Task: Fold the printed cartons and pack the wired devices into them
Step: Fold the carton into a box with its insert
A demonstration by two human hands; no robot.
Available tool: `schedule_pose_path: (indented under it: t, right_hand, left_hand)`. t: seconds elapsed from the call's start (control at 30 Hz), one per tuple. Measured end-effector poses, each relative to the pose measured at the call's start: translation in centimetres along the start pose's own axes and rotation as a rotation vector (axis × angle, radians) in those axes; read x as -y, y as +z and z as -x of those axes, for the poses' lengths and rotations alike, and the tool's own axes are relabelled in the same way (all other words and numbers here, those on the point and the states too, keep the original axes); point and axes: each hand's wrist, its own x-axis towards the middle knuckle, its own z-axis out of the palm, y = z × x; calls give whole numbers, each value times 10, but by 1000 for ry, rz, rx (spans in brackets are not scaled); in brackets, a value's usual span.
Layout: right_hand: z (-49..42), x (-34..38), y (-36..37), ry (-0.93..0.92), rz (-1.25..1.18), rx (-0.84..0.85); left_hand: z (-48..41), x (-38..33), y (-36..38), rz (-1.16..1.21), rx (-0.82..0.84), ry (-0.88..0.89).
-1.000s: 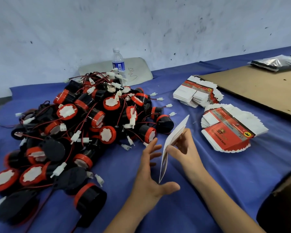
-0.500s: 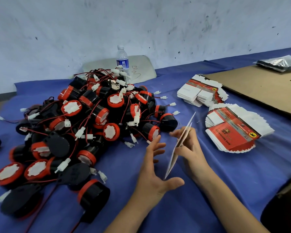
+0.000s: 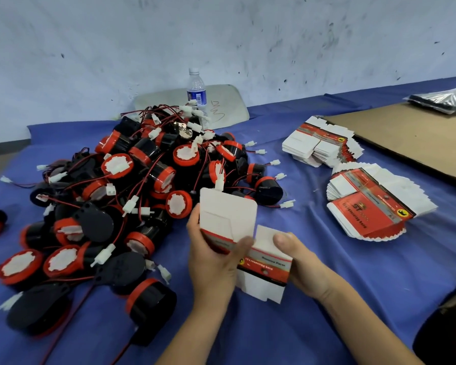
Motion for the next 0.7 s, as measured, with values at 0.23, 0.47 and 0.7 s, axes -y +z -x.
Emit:
schedule_pose_path:
  t: [0.23, 0.47, 0.7]
  right_hand:
    - [-5, 8, 1, -76, -240, -174]
    - [-11, 8, -5, -108, -237, -487]
    - [-8, 7, -7, -22, -240, -484]
  left_hand:
    - [-9, 1, -5, 15, -28, -138]
    - [-8, -12, -8, 210, 318, -211]
    - [2, -11, -5, -170, 531, 208]
